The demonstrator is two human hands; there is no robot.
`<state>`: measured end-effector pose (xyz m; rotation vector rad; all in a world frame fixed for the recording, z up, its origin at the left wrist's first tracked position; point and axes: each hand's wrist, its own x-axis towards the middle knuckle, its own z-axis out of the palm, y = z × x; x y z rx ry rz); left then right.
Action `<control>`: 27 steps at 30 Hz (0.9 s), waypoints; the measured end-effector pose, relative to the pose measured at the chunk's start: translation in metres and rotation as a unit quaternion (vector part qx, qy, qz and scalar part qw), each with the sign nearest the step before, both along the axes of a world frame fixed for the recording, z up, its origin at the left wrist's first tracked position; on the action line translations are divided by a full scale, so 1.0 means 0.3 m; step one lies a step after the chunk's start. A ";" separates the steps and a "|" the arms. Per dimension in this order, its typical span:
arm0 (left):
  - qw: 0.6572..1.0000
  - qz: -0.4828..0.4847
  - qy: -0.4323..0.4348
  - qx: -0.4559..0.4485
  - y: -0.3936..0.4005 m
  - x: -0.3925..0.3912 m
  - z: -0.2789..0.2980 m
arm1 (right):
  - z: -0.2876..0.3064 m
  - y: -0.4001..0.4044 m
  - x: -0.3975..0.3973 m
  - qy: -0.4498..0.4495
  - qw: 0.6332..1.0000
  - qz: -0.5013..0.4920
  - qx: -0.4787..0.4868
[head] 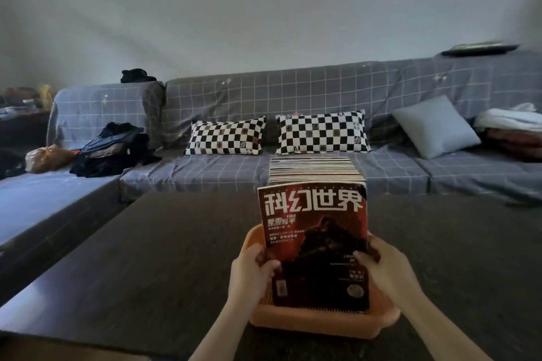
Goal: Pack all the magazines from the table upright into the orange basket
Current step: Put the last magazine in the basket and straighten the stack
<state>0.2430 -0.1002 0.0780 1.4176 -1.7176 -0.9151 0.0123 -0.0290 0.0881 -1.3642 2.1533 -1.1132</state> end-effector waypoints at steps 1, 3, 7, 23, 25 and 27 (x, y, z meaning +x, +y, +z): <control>1.000 0.009 -0.012 0.001 -0.002 -0.004 -0.011 | -0.017 -0.002 -0.006 0.008 1.000 -0.003 0.005; 0.999 0.028 -0.028 -0.006 -0.011 -0.014 -0.021 | -0.037 -0.005 -0.010 0.022 1.000 -0.019 -0.010; 0.997 0.047 -0.059 -0.016 -0.017 -0.036 -0.021 | -0.049 -0.005 -0.006 0.033 0.998 -0.043 -0.042; 0.997 0.057 -0.040 -0.041 -0.030 -0.056 -0.008 | -0.063 -0.026 0.006 0.005 0.993 -0.093 -0.068; 0.999 0.026 -0.009 -0.021 -0.065 -0.064 -0.005 | -0.054 -0.044 -0.016 -0.052 0.994 -0.061 -0.075; 0.999 -0.026 0.031 0.016 -0.113 -0.071 0.011 | -0.026 -0.071 -0.047 -0.119 0.991 -0.002 -0.069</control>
